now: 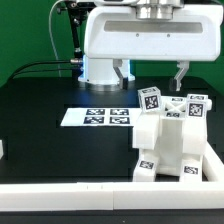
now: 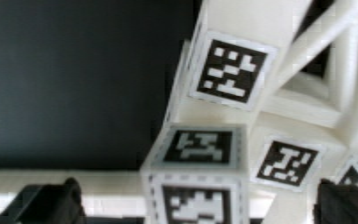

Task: Assemble chair

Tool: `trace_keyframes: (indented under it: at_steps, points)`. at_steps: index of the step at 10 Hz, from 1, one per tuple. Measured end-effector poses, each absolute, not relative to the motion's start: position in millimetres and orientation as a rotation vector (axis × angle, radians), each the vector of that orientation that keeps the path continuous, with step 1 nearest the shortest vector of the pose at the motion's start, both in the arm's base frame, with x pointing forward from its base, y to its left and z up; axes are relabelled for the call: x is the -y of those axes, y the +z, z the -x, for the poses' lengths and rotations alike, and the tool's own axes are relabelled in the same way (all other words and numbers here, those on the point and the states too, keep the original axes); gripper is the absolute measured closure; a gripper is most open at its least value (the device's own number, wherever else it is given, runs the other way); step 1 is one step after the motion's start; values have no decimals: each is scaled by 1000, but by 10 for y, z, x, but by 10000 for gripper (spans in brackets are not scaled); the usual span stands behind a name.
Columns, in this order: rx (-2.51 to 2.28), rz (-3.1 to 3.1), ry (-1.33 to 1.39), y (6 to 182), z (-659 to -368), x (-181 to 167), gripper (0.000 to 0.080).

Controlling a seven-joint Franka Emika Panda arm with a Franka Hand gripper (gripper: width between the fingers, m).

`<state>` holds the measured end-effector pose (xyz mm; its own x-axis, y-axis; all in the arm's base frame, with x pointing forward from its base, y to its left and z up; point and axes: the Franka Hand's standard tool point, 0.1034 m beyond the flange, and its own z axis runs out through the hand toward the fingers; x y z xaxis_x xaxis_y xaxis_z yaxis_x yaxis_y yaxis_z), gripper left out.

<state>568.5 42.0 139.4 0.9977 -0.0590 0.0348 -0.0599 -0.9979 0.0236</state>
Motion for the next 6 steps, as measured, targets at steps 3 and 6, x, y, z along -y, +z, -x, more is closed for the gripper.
trace_keyframes:
  at_steps: [3, 6]
  points:
    - [125, -3110, -145, 1355, -5706, -390, 151]
    - [122, -3109, -61, 1292, -5764, -396, 151]
